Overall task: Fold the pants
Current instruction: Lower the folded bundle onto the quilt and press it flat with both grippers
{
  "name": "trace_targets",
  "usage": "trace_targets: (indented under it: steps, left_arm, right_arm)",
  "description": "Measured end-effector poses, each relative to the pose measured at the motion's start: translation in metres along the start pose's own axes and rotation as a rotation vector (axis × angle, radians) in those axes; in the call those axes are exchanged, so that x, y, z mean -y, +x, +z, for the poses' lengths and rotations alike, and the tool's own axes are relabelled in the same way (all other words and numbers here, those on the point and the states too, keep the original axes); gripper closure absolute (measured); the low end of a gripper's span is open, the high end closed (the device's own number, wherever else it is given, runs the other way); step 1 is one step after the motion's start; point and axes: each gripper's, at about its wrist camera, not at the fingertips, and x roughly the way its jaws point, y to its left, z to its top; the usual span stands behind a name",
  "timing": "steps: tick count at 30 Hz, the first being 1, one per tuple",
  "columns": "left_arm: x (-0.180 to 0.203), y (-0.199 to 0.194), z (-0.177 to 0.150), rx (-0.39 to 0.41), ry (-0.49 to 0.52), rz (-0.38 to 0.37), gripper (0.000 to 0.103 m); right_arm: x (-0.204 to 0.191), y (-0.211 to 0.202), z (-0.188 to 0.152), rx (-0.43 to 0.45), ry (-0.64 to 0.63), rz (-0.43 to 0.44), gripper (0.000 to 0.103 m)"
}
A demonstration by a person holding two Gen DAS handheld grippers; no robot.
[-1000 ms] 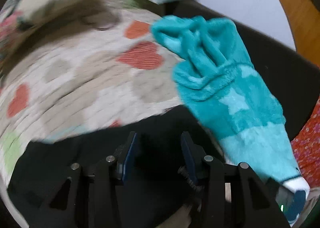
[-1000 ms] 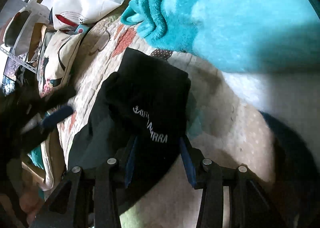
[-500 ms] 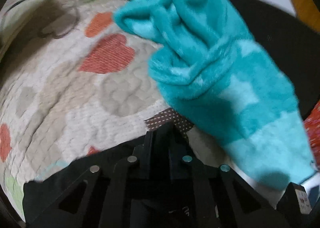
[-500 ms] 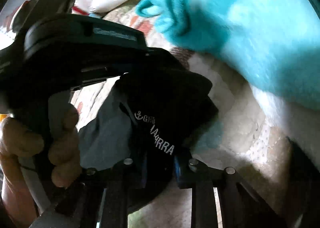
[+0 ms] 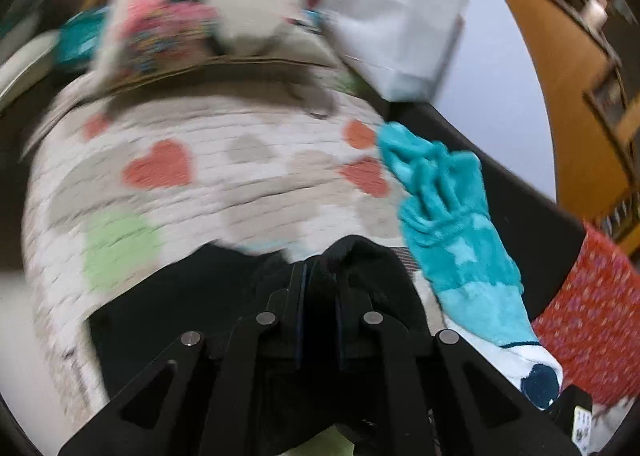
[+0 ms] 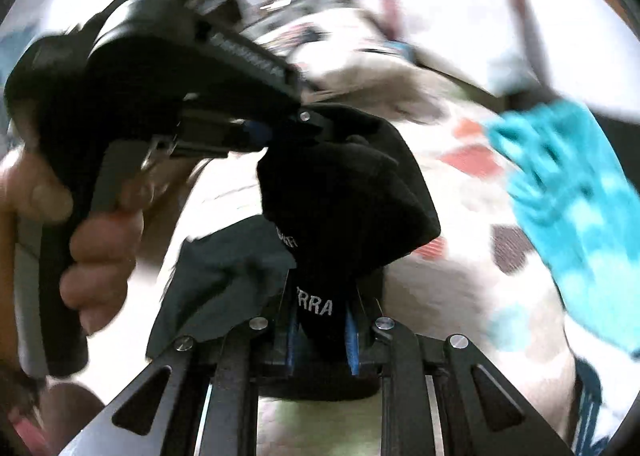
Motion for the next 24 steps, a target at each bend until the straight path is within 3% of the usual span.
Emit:
trace_targets:
  steps: [7, 11, 13, 15, 16, 18, 19, 24]
  left_arm:
    - [-0.117, -0.030, -0.042, 0.033, -0.269, 0.023, 0.092]
    - [-0.152, -0.031, -0.058, 0.045, -0.356, 0.032, 0.092]
    - [-0.169, -0.033, -0.064, 0.052, -0.405, 0.038, 0.091]
    - [-0.180, -0.034, -0.068, 0.043, -0.437, 0.047, 0.088]
    - [-0.185, -0.034, -0.071, 0.025, -0.452, 0.050, 0.085]
    - [-0.190, -0.037, -0.075, -0.007, -0.461, 0.077, 0.062]
    - [-0.191, -0.039, -0.078, -0.026, -0.456, 0.110, 0.058]
    - [-0.192, -0.062, -0.090, -0.071, -0.404, 0.207, 0.054]
  right_arm:
    - [-0.084, 0.038, -0.029, -0.067, -0.325, -0.010, 0.082]
    - [-0.119, 0.056, -0.045, -0.069, -0.482, -0.039, 0.081]
    - [-0.131, 0.059, -0.051, -0.066, -0.532, -0.038, 0.073]
    - [-0.144, 0.059, -0.058, -0.070, -0.575, -0.013, 0.057]
    - [-0.147, 0.059, -0.061, -0.071, -0.588, -0.001, 0.048]
    - [-0.155, 0.054, -0.068, -0.074, -0.629, 0.022, 0.043]
    - [-0.156, 0.053, -0.070, -0.076, -0.643, 0.028, 0.041]
    - [-0.142, 0.028, -0.075, -0.131, -0.669, 0.097, 0.040]
